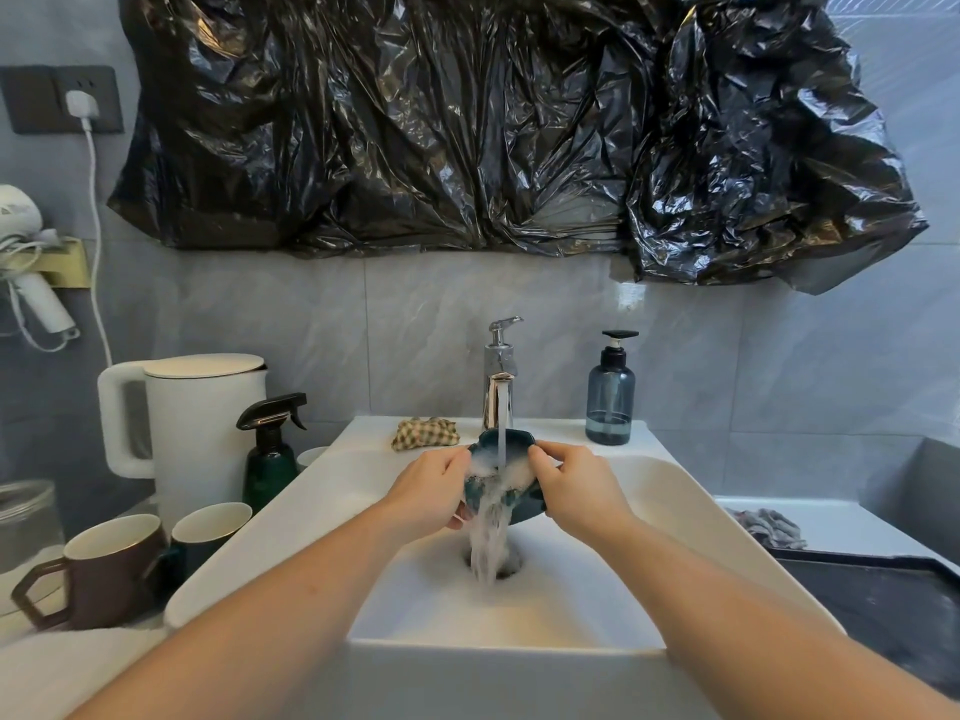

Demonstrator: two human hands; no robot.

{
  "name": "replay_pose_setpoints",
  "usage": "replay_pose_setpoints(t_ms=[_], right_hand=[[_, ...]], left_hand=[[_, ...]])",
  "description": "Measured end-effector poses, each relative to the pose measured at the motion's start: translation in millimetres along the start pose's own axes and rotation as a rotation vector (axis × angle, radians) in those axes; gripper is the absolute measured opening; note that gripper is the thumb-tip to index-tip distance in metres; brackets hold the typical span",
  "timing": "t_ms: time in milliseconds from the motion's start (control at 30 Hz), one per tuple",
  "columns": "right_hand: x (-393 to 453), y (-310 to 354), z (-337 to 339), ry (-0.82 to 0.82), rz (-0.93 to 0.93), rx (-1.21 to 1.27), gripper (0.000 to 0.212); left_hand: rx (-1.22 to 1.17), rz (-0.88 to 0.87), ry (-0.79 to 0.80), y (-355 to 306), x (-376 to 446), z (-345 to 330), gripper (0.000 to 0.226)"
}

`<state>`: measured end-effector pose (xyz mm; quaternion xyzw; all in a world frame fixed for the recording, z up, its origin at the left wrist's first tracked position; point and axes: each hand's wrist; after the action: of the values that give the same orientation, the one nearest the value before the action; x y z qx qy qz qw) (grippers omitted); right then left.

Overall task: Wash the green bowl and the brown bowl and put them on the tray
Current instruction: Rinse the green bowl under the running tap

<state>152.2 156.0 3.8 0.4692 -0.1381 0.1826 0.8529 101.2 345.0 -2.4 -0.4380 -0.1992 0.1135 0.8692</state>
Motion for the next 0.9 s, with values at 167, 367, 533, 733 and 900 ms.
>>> replay_pose_setpoints(t_ms=[167, 367, 533, 733, 900], right_hand=[[-1.6, 1.6, -0.2, 0.08, -0.005, 0.02, 0.03], [-4.7, 4.9, 1.5, 0.129, -0.038, 0.024, 0.032], [-4.3, 4.9, 1.3, 0.146, -0.066, -0.004, 0.036], [1.4, 2.6, -1.4, 0.147, -0.17, 0.028, 0.04], [4.3, -0.3, -1.5, 0.148, -0.264, 0.059, 0.043]], left_hand=[[0.092, -0.039, -0.059, -0.6, -1.7, 2.7, 0.043], [0.099, -0.089, -0.112, -2.4, -4.4, 3.3, 0.04], [0.043, -0.082, -0.139, -4.2, -5.0, 4.1, 0.036], [0.038, -0.024, -0.13, -4.6, -3.1, 3.4, 0.042], [0.016, 0.059, -0.063, -7.3, -5.5, 1.5, 0.043]])
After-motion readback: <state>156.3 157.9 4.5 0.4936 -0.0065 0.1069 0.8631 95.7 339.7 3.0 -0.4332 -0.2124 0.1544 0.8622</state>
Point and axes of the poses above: each hand's wrist, its own x-axis towards the middle knuckle, its own z-axis out of the back of the hand, y = z × x, and after that the axes turned 6 degrees about -y, right-handed
